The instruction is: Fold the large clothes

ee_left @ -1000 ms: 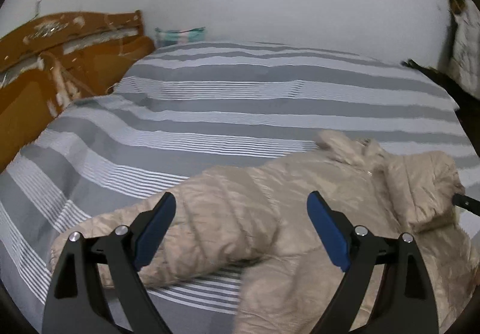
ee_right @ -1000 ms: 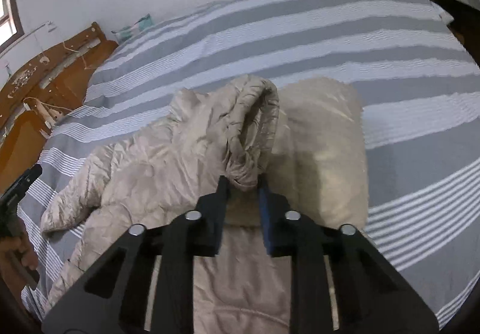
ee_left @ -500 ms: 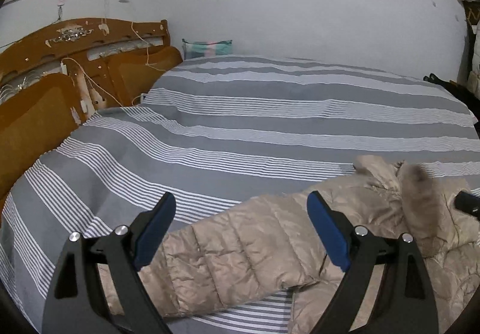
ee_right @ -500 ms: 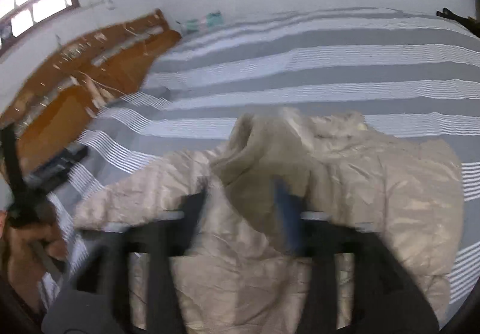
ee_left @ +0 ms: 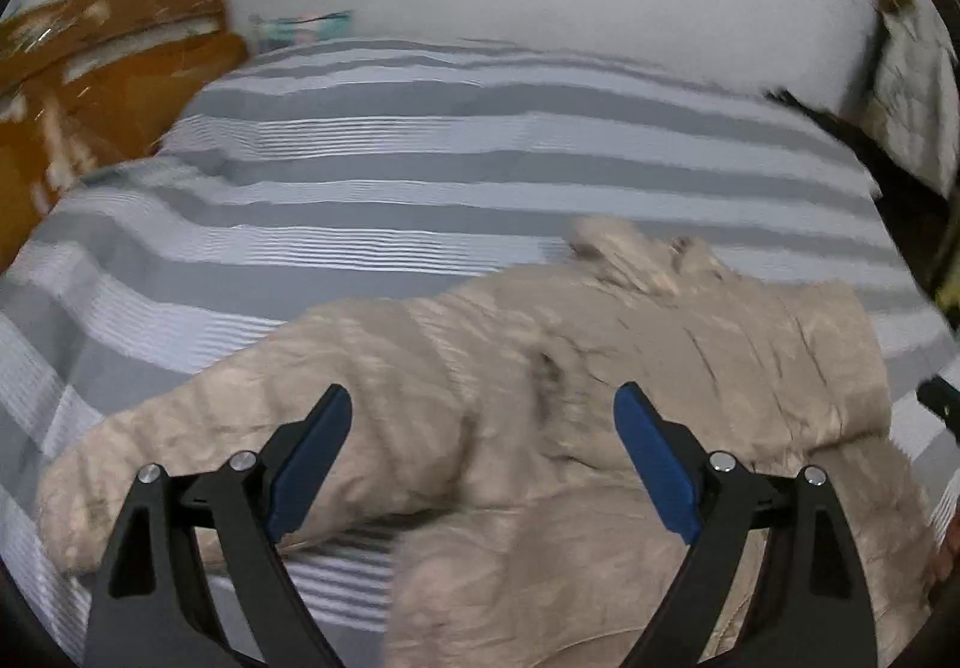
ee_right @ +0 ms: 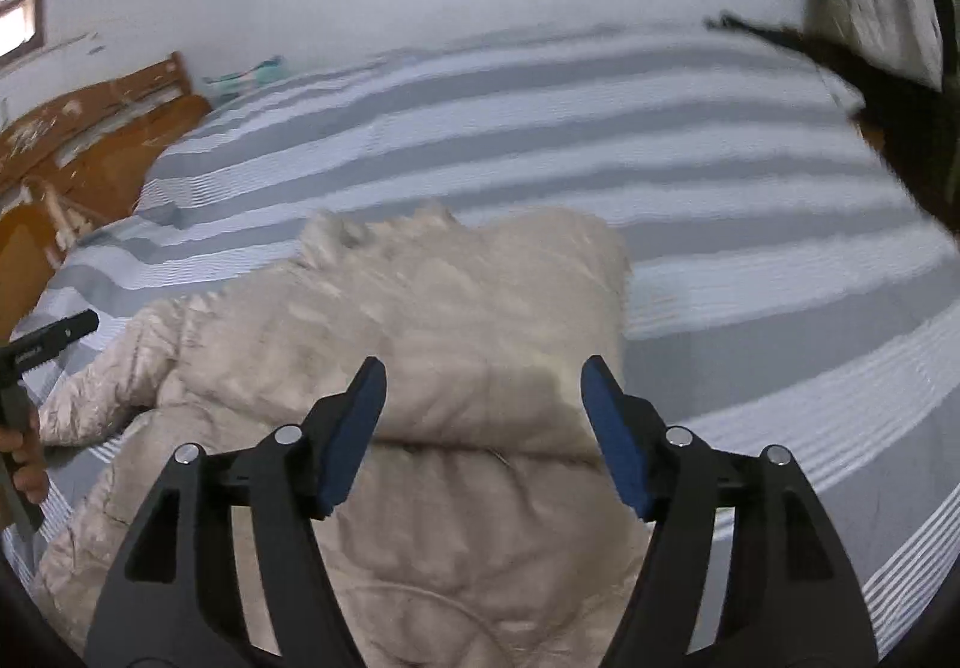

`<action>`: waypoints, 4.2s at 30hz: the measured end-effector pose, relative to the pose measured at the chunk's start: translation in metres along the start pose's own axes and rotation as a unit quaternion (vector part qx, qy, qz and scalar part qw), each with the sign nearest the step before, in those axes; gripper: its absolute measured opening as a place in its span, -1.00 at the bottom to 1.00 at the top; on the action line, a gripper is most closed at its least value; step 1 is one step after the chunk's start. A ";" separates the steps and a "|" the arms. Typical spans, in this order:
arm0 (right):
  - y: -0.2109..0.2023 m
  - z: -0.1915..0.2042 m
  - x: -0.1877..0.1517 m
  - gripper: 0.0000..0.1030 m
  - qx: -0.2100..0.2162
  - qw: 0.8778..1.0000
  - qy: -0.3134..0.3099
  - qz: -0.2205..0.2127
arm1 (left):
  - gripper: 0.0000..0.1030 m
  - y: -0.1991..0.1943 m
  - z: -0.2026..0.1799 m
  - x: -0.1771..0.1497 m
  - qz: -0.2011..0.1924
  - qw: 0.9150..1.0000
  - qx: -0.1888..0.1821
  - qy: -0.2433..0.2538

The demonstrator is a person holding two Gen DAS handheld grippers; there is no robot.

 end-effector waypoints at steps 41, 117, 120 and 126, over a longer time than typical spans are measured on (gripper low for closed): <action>0.030 -0.031 0.007 0.89 -0.041 0.999 0.009 0.034 | 0.57 0.064 -0.006 -0.005 0.027 0.999 0.030 -0.031; -0.074 -0.067 -0.020 0.94 -0.047 0.997 0.047 -0.033 | -0.74 -0.037 -0.080 0.026 -0.082 0.993 -0.012 0.089; -0.070 -0.071 -0.021 0.94 -0.043 0.997 0.052 -0.026 | -0.72 -0.011 -0.116 0.028 -0.050 0.994 -0.054 0.084; -0.065 -0.079 -0.024 0.94 -0.035 0.996 0.077 -0.020 | -0.40 0.035 -0.153 0.011 0.025 0.988 -0.129 0.088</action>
Point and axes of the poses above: each gripper's, at about its wrist camera, not at the fingertips, and y roughly the way its jaws point, z to its left, x to its top, the point moved 1 cm from there along y, roughly the way its jaws point, and after that the axes turned 7 degrees about z, right-handed, at the moved point
